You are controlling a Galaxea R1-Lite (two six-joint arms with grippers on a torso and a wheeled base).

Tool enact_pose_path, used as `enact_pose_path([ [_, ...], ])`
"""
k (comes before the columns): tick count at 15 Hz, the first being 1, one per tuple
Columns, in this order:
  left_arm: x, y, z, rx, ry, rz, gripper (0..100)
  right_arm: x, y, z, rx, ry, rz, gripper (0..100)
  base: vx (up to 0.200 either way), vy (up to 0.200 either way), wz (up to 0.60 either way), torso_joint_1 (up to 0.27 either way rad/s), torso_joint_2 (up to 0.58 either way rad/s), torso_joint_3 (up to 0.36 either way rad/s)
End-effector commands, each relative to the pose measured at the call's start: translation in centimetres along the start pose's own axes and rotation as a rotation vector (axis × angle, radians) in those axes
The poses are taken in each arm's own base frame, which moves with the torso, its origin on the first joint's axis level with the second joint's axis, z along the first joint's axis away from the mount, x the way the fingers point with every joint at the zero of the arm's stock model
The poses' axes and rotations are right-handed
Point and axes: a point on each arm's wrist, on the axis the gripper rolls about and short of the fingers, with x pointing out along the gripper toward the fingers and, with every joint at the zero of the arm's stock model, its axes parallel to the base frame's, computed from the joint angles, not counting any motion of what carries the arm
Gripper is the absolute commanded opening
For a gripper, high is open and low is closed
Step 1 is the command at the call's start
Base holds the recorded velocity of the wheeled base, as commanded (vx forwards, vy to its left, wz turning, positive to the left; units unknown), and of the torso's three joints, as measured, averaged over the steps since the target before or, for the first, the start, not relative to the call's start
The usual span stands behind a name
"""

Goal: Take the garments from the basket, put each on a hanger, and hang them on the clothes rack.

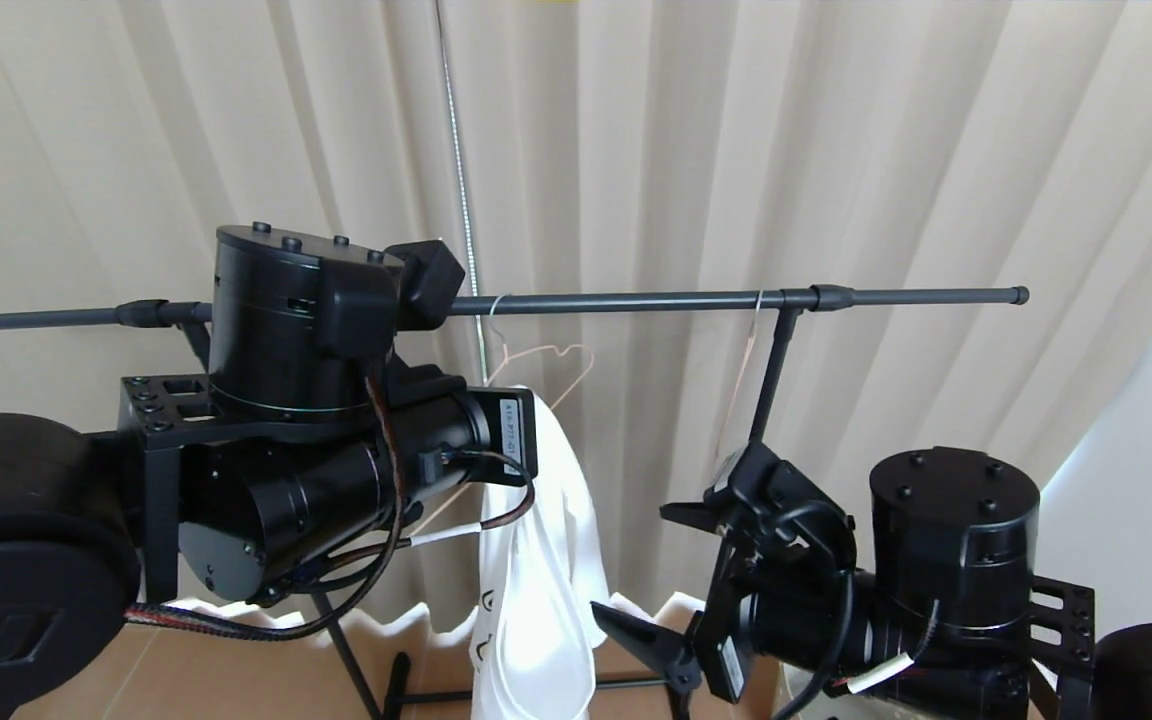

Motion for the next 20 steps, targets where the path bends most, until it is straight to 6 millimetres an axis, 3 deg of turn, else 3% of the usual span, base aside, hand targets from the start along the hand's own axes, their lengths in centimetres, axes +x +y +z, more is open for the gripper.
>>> enact_pose_path([
  [1,0.0,0.0,-0.1,0.0,0.002,0.001,0,0.5,1.2,-0.4,-0.014,0.017,0.037,100,0.0,0.0,0.0,0.0,0.0,0.0],
  [6,-0.1,-0.4,-0.2,0.007,0.005,-0.011,0,2.8,1.2,-1.3,0.006,0.062,-0.016,100,0.0,0.0,0.0,0.0,0.0,0.0],
  [10,-0.5,-0.5,-0.1,0.006,-0.002,-0.021,0,4.3,-0.2,-2.0,0.036,0.09,-0.069,100,0.0,0.0,0.0,0.0,0.0,0.0],
  [11,-0.5,-0.6,-0.2,0.007,0.002,-0.023,0,4.6,-0.4,-2.5,0.037,0.106,-0.077,0,0.0,0.0,0.0,0.0,0.0,0.0],
  [15,-0.6,-0.5,-0.2,0.005,0.001,-0.023,0,4.9,-1.3,-1.9,0.077,0.056,-0.116,0,0.0,0.0,0.0,0.0,0.0,0.0],
  [20,-0.1,0.7,-0.5,0.008,0.037,-0.043,0,2.8,-4.8,1.0,0.107,-0.058,-0.223,0,0.0,0.0,0.0,0.0,0.0,0.0],
])
